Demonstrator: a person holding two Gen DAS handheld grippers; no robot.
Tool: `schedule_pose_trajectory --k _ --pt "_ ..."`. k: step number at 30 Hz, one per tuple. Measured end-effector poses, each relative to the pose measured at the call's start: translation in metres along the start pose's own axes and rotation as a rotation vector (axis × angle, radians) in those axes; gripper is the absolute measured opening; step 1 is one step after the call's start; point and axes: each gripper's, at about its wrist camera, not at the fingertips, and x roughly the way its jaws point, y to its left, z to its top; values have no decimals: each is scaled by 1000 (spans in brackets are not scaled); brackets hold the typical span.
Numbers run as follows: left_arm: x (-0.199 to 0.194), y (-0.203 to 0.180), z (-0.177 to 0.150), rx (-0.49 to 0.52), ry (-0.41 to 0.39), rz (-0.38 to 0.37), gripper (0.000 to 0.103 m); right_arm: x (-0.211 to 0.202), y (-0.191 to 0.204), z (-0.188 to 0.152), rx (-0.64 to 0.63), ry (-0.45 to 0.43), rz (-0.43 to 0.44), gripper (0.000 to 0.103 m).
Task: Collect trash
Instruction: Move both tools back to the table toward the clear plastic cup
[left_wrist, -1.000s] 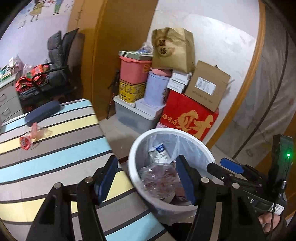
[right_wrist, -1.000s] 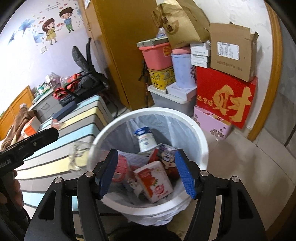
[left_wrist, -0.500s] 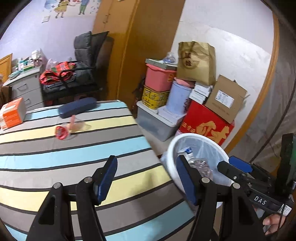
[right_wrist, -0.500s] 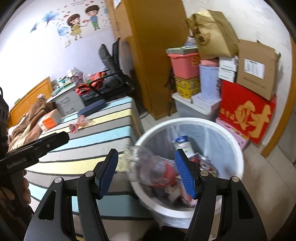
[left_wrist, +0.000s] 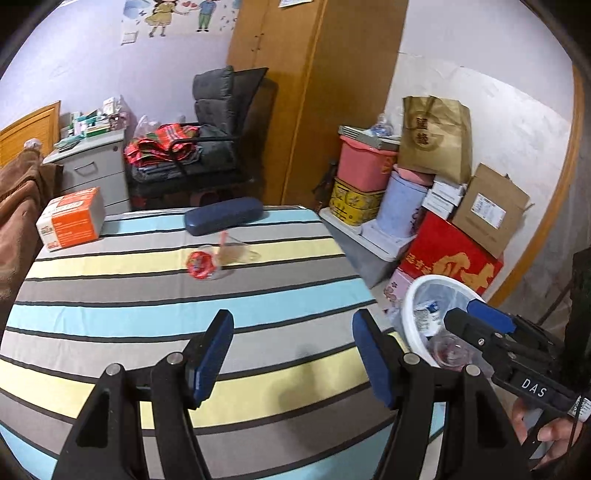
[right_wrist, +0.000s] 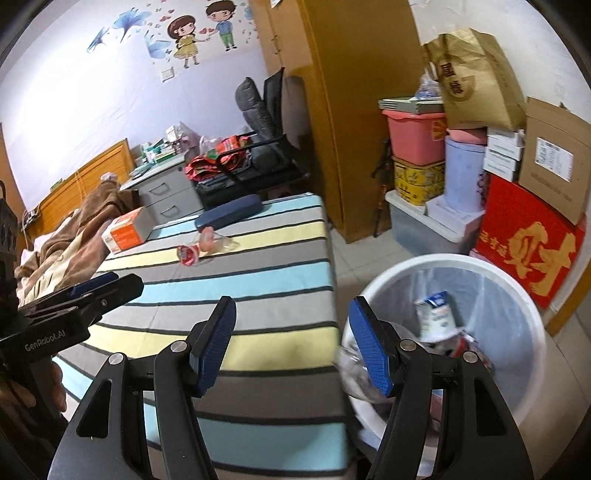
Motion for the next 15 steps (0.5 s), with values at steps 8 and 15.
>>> schedule_pose_trajectory --k 8,15 --pt "6 42 8 -57 -2 52 69 28 21 13 -33 21 42 65" --pt "26 77 15 -118 18 70 69 56 33 23 -63 48 82 65"
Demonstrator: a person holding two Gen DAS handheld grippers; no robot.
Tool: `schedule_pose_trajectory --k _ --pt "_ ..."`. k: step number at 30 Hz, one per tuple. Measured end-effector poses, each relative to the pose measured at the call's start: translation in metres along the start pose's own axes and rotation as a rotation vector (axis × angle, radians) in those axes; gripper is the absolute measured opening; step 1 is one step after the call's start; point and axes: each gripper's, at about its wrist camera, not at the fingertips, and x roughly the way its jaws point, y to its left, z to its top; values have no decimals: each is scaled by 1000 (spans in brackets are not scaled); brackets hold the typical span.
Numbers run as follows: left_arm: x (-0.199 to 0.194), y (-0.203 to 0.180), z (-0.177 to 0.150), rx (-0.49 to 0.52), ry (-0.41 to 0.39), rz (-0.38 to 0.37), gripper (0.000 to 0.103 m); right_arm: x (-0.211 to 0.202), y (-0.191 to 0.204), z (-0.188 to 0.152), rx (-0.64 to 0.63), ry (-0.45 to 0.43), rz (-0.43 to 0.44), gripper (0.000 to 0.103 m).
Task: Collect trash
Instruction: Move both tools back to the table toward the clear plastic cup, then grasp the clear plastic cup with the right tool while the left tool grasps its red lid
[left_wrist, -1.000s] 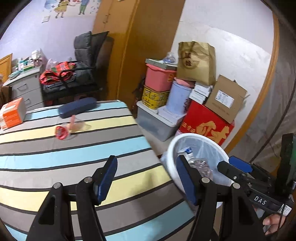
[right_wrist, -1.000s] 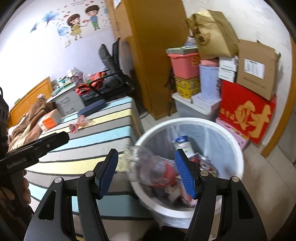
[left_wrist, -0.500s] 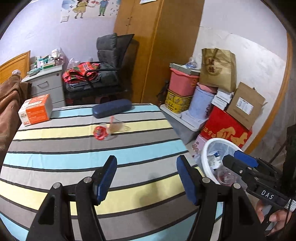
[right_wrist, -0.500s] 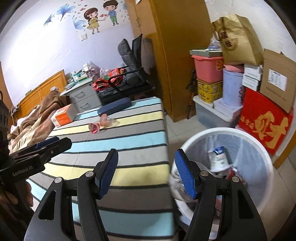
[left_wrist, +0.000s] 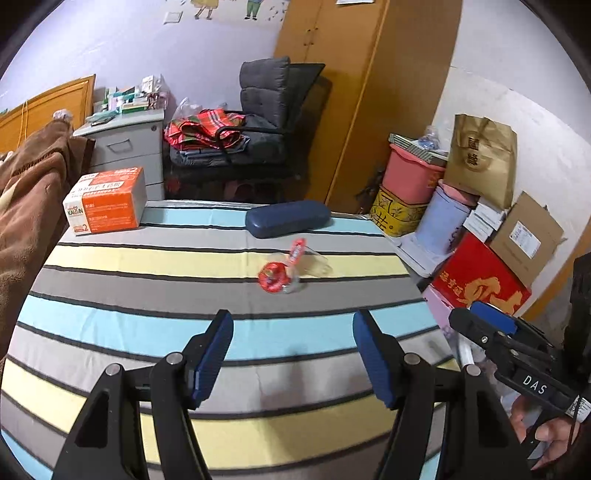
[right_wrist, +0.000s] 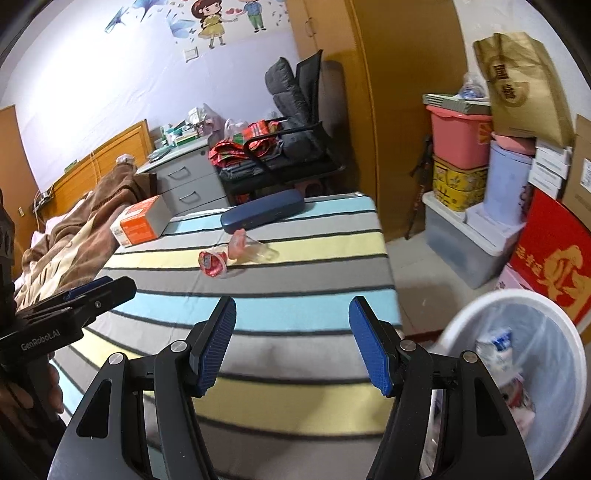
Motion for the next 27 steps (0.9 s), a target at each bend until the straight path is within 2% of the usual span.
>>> schedule_pose_trajectory --k 7,18,27 --pt "26 18 16 -24 14 10 69 37 0 14 -2 50 34 65" --pt "86 10 28 27 101 -37 69 79 -4 34 -14 72 82 65" --pt "126 10 27 65 162 35 69 99 -1 40 -31 100 120 65"
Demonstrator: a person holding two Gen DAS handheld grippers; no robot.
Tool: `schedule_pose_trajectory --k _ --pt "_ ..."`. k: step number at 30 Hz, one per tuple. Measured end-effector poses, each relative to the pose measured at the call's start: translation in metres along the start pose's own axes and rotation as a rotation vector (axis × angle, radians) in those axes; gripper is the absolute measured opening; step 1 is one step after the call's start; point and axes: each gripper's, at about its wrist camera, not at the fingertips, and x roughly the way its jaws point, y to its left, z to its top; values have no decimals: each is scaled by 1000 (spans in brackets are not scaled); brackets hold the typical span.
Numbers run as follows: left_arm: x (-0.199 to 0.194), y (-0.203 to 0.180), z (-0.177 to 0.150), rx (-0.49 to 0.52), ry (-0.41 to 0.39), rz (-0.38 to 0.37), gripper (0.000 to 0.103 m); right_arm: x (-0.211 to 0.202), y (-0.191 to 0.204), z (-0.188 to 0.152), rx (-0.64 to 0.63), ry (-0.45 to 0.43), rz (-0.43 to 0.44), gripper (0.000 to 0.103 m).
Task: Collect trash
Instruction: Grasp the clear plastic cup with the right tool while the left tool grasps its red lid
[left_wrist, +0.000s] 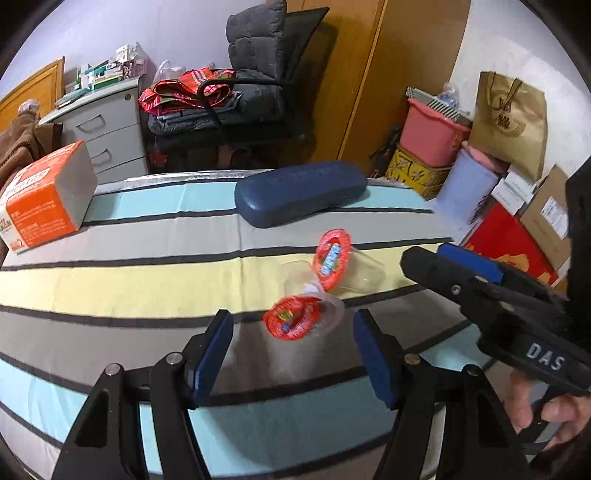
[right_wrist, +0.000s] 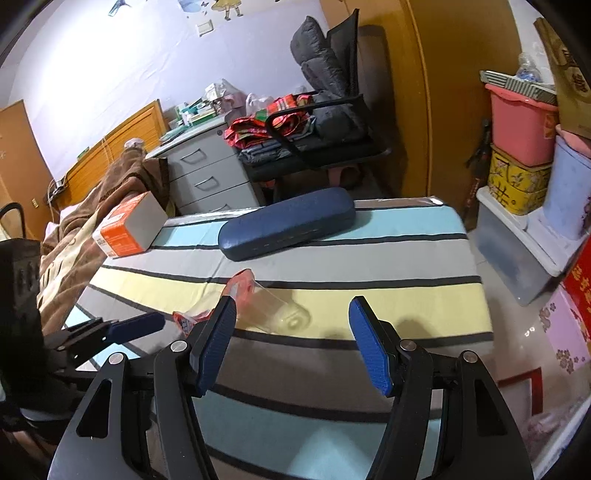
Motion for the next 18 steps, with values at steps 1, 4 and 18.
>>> schedule_pose_trajectory --k 1,4,18 --pt "3 1 1 -6 11 12 69 1 1 0 -3 3 -6 65" --pt "8 6 3 -18 9 4 69 7 1 5 -22 14 0 65" --pt "6 41 2 -118 -2 16 58 24 6 10 -138 63 62 65"
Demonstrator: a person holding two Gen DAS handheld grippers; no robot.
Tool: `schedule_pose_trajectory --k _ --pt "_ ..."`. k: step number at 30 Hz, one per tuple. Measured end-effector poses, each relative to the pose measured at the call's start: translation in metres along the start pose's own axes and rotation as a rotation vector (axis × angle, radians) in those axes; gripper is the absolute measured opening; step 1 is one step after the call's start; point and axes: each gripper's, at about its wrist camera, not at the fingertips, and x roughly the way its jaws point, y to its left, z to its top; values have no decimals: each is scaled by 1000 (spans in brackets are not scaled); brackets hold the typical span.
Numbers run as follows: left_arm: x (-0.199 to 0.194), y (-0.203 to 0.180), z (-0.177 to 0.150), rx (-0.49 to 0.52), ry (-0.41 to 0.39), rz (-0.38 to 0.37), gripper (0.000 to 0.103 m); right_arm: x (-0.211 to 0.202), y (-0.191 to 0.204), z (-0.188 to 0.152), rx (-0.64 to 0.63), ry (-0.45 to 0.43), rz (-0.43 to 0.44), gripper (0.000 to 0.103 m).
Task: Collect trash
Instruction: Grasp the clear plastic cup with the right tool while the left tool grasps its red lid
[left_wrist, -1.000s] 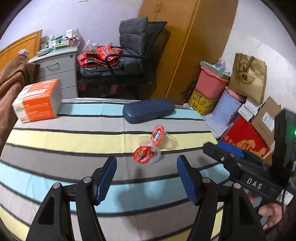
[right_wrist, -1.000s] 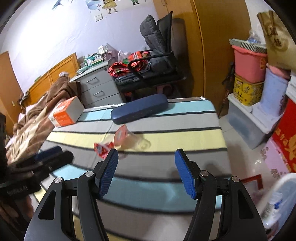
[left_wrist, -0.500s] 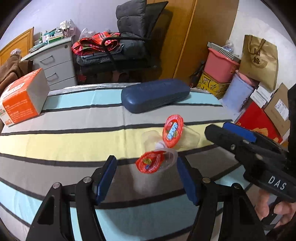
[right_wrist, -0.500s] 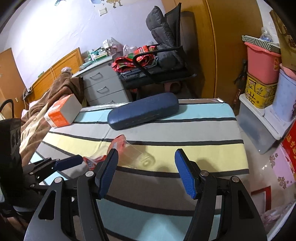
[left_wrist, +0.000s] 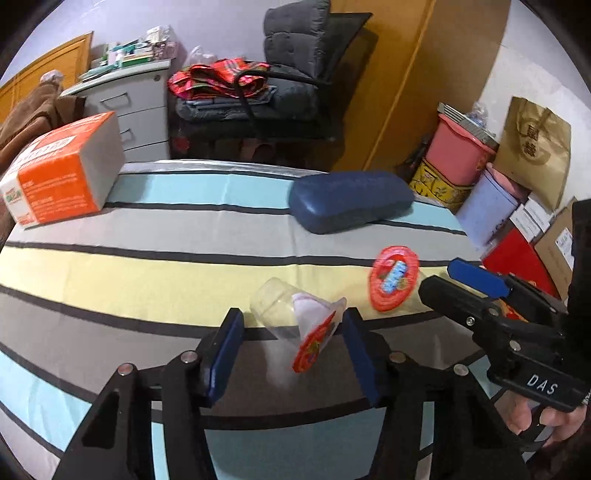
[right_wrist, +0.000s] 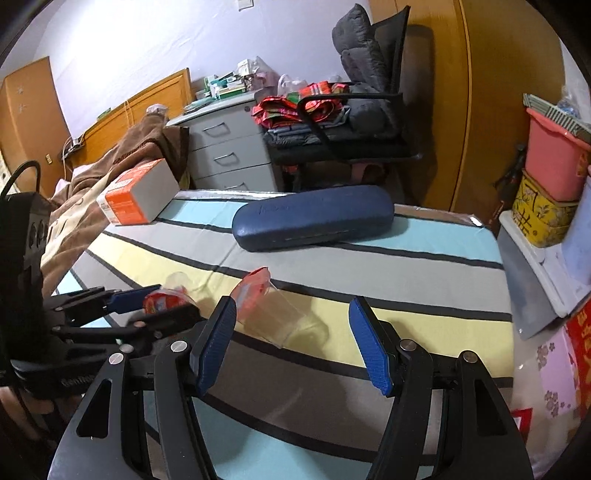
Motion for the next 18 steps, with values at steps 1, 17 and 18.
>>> schedule_pose_trajectory --k 1,17,18 --pt "-2 3 0 -8 0 -2 58 2 1 0 -5 5 10 65" --pt "-5 18 9 -13 -5 -23 75 22 11 4 -105 87 64 51" --pt "-5 18 10 -5 -8 -30 75 22 11 4 -101 89 63 49"
